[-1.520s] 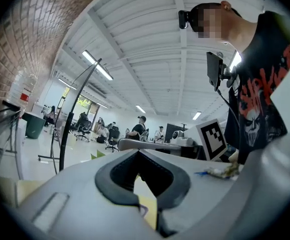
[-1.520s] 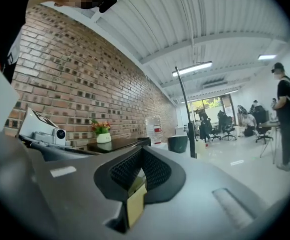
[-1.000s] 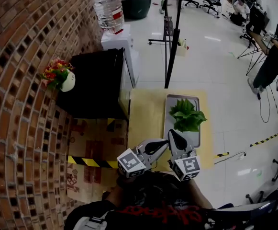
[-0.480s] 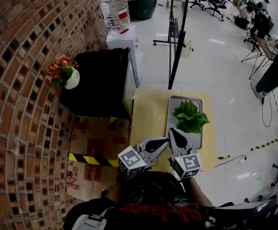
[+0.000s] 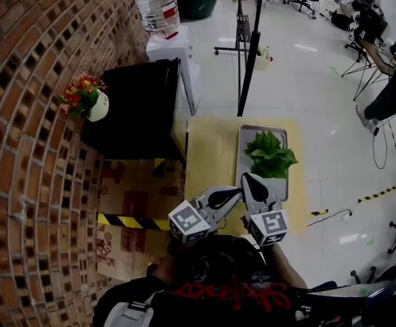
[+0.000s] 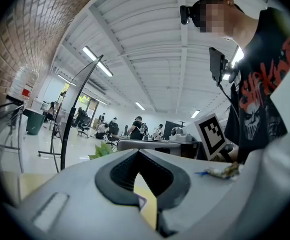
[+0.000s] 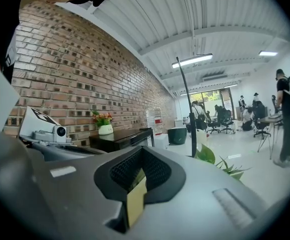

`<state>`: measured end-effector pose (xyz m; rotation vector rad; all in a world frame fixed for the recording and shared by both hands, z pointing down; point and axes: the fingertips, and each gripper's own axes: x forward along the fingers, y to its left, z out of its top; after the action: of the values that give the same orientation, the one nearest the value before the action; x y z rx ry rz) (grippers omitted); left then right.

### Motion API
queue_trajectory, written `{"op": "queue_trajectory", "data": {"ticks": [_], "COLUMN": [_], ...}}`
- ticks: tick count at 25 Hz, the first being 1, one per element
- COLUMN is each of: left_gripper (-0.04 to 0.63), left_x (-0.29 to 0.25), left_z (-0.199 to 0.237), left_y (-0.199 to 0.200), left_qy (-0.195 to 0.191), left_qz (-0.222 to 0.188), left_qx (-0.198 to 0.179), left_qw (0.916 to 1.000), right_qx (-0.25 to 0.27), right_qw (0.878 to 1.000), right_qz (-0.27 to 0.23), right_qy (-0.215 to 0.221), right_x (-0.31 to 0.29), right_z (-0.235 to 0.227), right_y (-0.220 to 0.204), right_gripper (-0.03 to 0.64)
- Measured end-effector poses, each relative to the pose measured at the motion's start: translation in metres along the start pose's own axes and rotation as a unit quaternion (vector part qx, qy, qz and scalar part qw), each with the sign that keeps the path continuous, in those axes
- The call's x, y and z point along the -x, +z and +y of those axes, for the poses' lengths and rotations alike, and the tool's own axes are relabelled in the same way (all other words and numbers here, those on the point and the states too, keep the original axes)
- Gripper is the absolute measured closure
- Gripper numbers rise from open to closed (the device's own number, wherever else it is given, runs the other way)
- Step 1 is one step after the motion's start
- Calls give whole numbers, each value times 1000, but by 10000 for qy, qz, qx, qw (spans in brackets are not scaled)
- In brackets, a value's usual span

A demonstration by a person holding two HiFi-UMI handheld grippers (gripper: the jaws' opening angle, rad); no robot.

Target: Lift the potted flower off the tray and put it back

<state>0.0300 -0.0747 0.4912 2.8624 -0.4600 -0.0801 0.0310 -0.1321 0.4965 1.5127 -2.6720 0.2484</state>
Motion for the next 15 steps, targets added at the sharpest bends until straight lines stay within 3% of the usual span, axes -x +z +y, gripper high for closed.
{"op": "queue_trajectory", "data": {"ticks": [7,15], "left_gripper": [595,595], "left_x": [-4,0], "left_z": [-2,-4], "left_y": [-2,-6], "left_qy": [-26,-81], "left_qz": [154,131], "left_qx": [-226,-21], "left_qw": [9996,9999], "right_qx": [-61,51], "right_qw": [10000,9999], "right_qz": [-19,95], "right_qy": [-47,30], "right_x": [6,4], "right_z": [-4,1], "right_y": [2,-3], "right_gripper": [615,615]}}
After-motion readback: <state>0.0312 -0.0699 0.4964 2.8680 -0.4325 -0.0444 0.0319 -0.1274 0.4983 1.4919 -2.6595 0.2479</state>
